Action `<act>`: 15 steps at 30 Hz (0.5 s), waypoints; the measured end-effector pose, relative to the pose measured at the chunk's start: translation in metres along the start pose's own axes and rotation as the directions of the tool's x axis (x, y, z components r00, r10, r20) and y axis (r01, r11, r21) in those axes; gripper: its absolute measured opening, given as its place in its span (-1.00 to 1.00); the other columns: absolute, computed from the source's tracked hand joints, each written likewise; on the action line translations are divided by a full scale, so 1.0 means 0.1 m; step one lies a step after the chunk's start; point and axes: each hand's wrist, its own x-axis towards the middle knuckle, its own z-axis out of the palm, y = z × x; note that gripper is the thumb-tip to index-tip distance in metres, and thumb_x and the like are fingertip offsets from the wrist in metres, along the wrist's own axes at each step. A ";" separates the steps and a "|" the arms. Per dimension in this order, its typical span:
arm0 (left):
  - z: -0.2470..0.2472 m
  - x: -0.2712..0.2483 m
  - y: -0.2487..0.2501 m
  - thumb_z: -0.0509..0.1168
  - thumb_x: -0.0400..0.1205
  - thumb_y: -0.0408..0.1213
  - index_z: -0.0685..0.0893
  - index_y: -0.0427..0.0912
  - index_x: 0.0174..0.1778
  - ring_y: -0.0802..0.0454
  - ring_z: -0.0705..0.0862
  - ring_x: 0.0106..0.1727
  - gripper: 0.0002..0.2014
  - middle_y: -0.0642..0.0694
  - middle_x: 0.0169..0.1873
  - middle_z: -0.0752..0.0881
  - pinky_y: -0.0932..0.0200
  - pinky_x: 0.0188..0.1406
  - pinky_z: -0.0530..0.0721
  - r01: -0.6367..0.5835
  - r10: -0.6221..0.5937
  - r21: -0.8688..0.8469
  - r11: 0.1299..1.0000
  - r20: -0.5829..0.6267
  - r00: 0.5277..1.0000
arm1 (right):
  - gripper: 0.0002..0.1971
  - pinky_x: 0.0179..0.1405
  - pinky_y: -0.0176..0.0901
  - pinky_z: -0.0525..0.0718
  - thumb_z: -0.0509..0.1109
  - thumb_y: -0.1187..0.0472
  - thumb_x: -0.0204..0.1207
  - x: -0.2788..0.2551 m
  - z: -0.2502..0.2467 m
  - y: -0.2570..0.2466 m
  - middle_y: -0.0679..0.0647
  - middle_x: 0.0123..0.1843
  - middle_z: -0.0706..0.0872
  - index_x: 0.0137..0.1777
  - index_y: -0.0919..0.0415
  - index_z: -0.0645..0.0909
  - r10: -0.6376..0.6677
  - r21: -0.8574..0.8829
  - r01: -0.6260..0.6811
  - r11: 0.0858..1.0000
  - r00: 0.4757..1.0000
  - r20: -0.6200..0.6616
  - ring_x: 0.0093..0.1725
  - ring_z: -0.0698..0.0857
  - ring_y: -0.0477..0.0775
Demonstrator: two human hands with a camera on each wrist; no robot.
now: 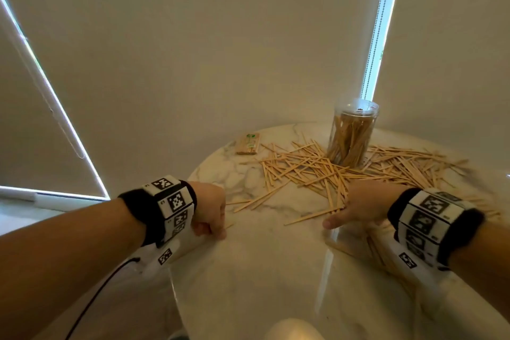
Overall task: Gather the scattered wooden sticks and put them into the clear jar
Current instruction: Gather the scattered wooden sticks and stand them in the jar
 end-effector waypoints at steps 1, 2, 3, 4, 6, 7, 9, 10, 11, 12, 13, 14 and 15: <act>0.02 -0.02 0.02 0.56 0.52 -0.22 0.81 -0.33 0.06 -0.04 0.77 -0.16 -0.71 -0.20 -0.13 0.82 0.04 -0.03 0.83 -0.027 0.027 -0.014 1.000 -0.009 1.000 | -0.36 -0.28 -0.18 0.54 0.45 -0.53 0.25 0.01 0.03 -0.02 -0.03 -0.34 0.60 -0.35 0.12 0.54 0.005 -0.013 -0.005 1.000 1.000 0.000 -0.31 0.56 -0.01; 0.04 -0.03 0.06 0.51 0.55 -0.26 0.82 -0.32 0.05 -0.02 0.76 -0.19 -0.77 -0.17 -0.17 0.82 0.08 -0.04 0.82 -0.045 0.045 0.012 0.999 -0.026 0.999 | -0.37 -0.24 -0.17 0.56 0.49 -0.50 0.23 0.02 0.05 -0.04 -0.02 -0.32 0.60 -0.34 0.13 0.54 0.012 -0.016 -0.012 1.000 1.000 -0.008 -0.26 0.59 0.03; 0.05 -0.04 0.09 0.47 0.57 -0.28 0.83 -0.32 0.02 0.00 0.75 -0.24 -0.80 -0.14 -0.22 0.81 0.12 -0.06 0.80 -0.049 0.053 0.072 0.996 -0.051 0.997 | -0.38 -0.22 -0.15 0.57 0.53 -0.46 0.23 0.03 0.06 -0.05 -0.02 -0.31 0.60 -0.34 0.14 0.54 0.019 -0.011 -0.019 1.000 1.000 -0.017 -0.21 0.60 0.06; 0.07 -0.06 0.13 0.42 0.57 -0.27 0.84 -0.32 -0.01 0.02 0.74 -0.29 -0.80 -0.12 -0.27 0.80 0.15 -0.09 0.78 -0.040 0.052 0.146 0.988 -0.082 0.995 | -0.41 -0.22 -0.15 0.57 0.56 -0.41 0.27 0.03 0.05 -0.05 -0.02 -0.31 0.59 -0.34 0.15 0.53 0.019 -0.009 -0.019 1.000 0.999 -0.033 -0.17 0.61 0.07; 0.08 -0.06 0.22 0.34 0.59 -0.23 0.82 -0.34 0.00 -0.03 0.73 -0.29 -0.74 -0.16 -0.29 0.79 0.14 -0.17 0.74 -0.012 0.054 0.248 0.969 -0.164 0.985 | -0.50 -0.26 -0.18 0.53 0.57 -0.29 0.37 0.04 0.03 -0.03 -0.04 -0.33 0.58 -0.30 0.16 0.55 0.027 -0.005 -0.027 1.000 0.999 -0.043 -0.17 0.61 0.05; 0.07 -0.03 0.25 0.30 0.62 -0.21 0.78 -0.37 0.06 -0.11 0.75 -0.20 -0.70 -0.23 -0.21 0.79 0.11 -0.21 0.67 -0.008 0.070 0.268 0.963 -0.224 0.972 | -0.54 -0.29 -0.21 0.52 0.57 -0.24 0.41 0.04 0.02 -0.01 -0.04 -0.34 0.58 -0.30 0.16 0.57 0.033 0.003 -0.033 0.999 0.998 -0.045 -0.21 0.60 0.02; -0.02 0.08 0.32 0.18 0.73 -0.20 0.64 -0.35 0.22 -0.19 0.72 0.06 -0.69 -0.28 0.07 0.74 0.12 -0.20 0.52 -0.001 0.086 0.220 0.975 -0.377 0.922 | -0.60 -0.36 -0.23 0.51 0.57 -0.15 0.45 0.07 0.02 0.05 -0.04 -0.37 0.61 -0.36 0.14 0.58 0.064 0.021 -0.063 0.998 0.997 -0.049 -0.30 0.59 -0.02; -0.09 0.16 0.36 0.12 0.76 -0.20 0.55 -0.33 0.31 -0.19 0.69 0.14 -0.68 -0.28 0.17 0.69 0.12 -0.15 0.49 0.007 0.068 0.162 0.987 -0.447 0.892 | -0.62 -0.35 -0.23 0.53 0.58 -0.11 0.45 0.10 0.02 0.08 -0.04 -0.36 0.63 -0.36 0.13 0.59 0.080 0.037 -0.078 0.996 0.996 -0.049 -0.30 0.60 -0.02; -0.15 0.25 0.39 0.09 0.78 -0.21 0.48 -0.33 0.39 -0.20 0.67 0.20 -0.66 -0.28 0.25 0.66 0.10 -0.09 0.51 0.021 0.035 0.108 0.994 -0.490 0.871 | -0.65 -0.34 -0.23 0.54 0.59 -0.09 0.45 0.12 0.02 0.11 -0.03 -0.35 0.65 -0.35 0.14 0.61 0.095 0.053 -0.093 0.994 0.994 -0.045 -0.30 0.62 -0.02; -0.21 0.34 0.44 0.08 0.79 -0.23 0.45 -0.34 0.44 -0.20 0.66 0.25 -0.65 -0.29 0.30 0.64 0.07 0.00 0.55 0.041 0.000 0.069 0.997 -0.508 0.861 | -0.67 -0.36 -0.24 0.54 0.59 -0.07 0.46 0.12 0.00 0.13 -0.02 -0.32 0.67 -0.31 0.16 0.65 0.108 0.059 -0.106 0.993 0.993 -0.038 -0.29 0.62 -0.01; -0.25 0.46 0.48 0.09 0.79 -0.27 0.47 -0.36 0.45 -0.21 0.65 0.29 -0.65 -0.30 0.32 0.64 0.06 0.09 0.58 0.058 -0.023 0.052 0.997 -0.512 0.858 | -0.69 -0.38 -0.25 0.53 0.56 -0.05 0.49 0.14 -0.01 0.14 0.00 -0.28 0.68 -0.24 0.20 0.68 0.112 0.035 -0.111 0.993 0.993 -0.028 -0.26 0.63 0.01; -0.29 0.58 0.53 0.11 0.79 -0.31 0.51 -0.38 0.44 -0.21 0.64 0.33 -0.65 -0.29 0.34 0.64 0.07 0.18 0.59 0.048 -0.016 0.048 0.998 -0.519 0.855 | -0.72 -0.39 -0.26 0.51 0.51 -0.02 0.55 0.15 -0.02 0.16 0.03 -0.21 0.67 -0.13 0.22 0.71 0.108 -0.019 -0.108 0.994 0.994 -0.019 -0.21 0.61 0.04; -0.31 0.69 0.61 0.12 0.78 -0.33 0.55 -0.39 0.42 -0.20 0.63 0.36 -0.66 -0.29 0.36 0.63 0.08 0.23 0.57 0.031 0.001 0.052 0.998 -0.524 0.852 | -0.76 -0.41 -0.26 0.49 0.41 0.03 0.62 0.16 -0.03 0.17 0.06 -0.18 0.63 -0.04 0.22 0.70 0.094 -0.068 -0.094 0.993 0.996 -0.012 -0.20 0.58 0.06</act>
